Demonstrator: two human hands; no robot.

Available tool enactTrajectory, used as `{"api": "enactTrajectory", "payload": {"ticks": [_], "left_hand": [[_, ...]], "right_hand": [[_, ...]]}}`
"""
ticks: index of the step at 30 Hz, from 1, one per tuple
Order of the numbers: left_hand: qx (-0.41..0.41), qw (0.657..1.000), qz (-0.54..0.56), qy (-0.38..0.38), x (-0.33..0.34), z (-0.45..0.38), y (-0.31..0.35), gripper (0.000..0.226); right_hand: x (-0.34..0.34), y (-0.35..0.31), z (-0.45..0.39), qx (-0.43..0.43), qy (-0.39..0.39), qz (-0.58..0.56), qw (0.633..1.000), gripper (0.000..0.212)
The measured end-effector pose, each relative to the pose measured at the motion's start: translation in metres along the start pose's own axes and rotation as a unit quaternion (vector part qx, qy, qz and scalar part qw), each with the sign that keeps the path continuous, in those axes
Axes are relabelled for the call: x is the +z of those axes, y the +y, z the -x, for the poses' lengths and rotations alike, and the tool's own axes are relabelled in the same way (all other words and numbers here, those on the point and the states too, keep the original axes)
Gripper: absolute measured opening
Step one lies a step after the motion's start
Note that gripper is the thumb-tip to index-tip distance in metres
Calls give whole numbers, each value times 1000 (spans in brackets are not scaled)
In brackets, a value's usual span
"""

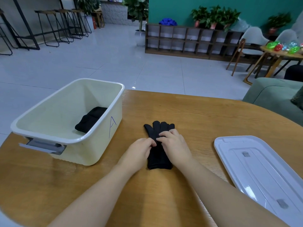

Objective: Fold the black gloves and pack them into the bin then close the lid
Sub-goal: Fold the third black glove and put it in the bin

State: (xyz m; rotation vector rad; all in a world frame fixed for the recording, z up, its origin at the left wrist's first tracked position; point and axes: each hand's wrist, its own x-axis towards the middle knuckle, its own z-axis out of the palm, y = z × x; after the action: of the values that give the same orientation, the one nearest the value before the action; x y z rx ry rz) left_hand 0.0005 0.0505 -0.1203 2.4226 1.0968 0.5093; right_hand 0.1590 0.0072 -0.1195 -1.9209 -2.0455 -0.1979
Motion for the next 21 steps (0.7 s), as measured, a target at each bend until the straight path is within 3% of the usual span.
{"api": "enactTrajectory", "payload": {"ticks": [2,5,8,12,18,21], "left_hand": [[28,998,-8,-48,-4,4,-7,39],[48,996,3,-82,-11,10,-11,40],[57,995,15,-84,-13,12,-11,40],[68,995,15,-70,-9,12,-13,35],[37,998,44,8,2,10,-4,22],[55,998,19,15,3,15,-2,19]], "right_hand": [[-1,4,2,-21,-8,11,1000,35],[-5,13,4,-39,-89,-40,994,45],[-17,20,9,1,-162,-108,981,61],[-33,18,21,11,-230,-153,961,63],[-36,12,28,-3,-271,-128,954,72],[-35,5,30,24,-210,-147,966,57]]}}
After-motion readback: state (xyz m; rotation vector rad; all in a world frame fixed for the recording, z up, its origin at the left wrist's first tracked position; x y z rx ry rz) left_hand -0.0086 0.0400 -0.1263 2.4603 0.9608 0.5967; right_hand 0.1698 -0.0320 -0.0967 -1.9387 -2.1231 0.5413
